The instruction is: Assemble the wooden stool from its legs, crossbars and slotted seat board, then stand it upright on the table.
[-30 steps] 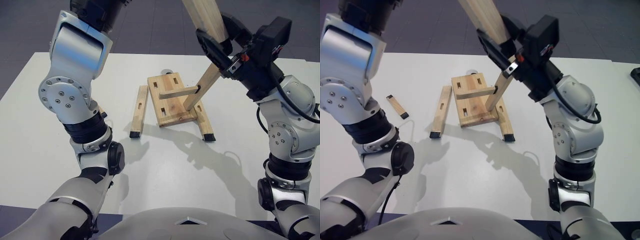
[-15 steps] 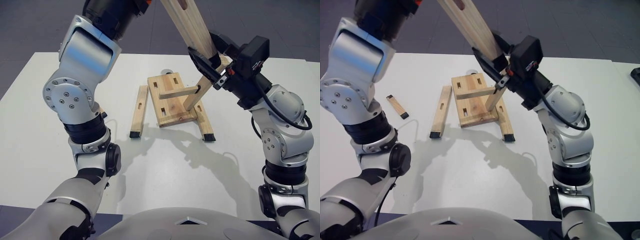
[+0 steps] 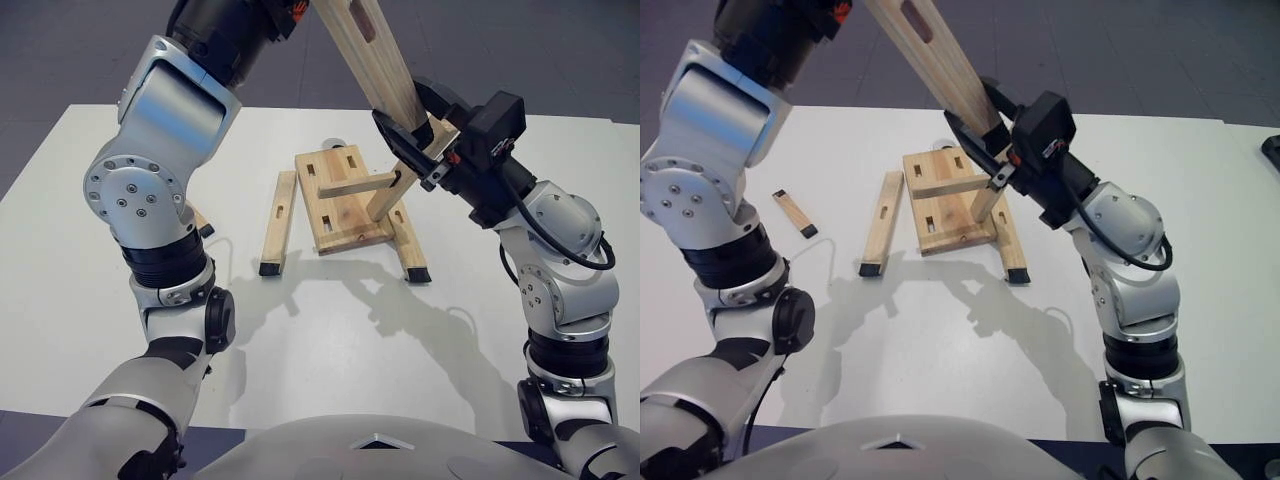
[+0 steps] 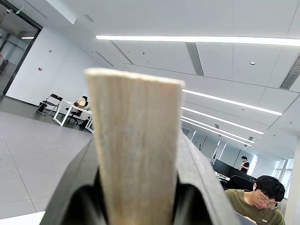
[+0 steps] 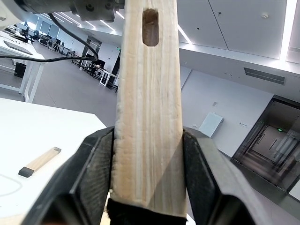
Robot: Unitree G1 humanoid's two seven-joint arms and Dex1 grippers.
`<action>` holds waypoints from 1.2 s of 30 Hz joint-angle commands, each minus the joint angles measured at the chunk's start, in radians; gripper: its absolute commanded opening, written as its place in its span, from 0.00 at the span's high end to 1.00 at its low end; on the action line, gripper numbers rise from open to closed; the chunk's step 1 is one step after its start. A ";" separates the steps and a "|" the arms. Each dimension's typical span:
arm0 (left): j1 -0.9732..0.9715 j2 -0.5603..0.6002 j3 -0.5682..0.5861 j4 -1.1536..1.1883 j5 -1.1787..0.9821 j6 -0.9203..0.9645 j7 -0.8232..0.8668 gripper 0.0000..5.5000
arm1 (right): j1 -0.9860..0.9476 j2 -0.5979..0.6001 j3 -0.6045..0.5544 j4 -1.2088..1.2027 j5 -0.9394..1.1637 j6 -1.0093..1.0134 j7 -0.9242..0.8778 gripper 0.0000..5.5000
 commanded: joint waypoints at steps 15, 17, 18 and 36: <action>0.303 0.184 0.181 -0.122 0.415 -0.191 -0.006 0.81 | 0.407 -0.290 -0.221 0.009 0.198 0.209 0.167 0.11; 0.355 0.163 0.184 -0.147 0.433 -0.197 0.006 0.81 | 0.389 -0.250 -0.134 0.031 0.145 0.219 0.128 0.04; 0.384 0.142 0.171 -0.160 0.448 -0.197 0.018 0.81 | 0.367 -0.210 -0.076 0.069 0.090 0.223 0.078 0.02; 0.532 -0.053 0.027 -0.234 0.569 -0.193 0.090 0.81 | 0.202 -0.050 0.048 0.408 -0.276 0.181 -0.196 0.02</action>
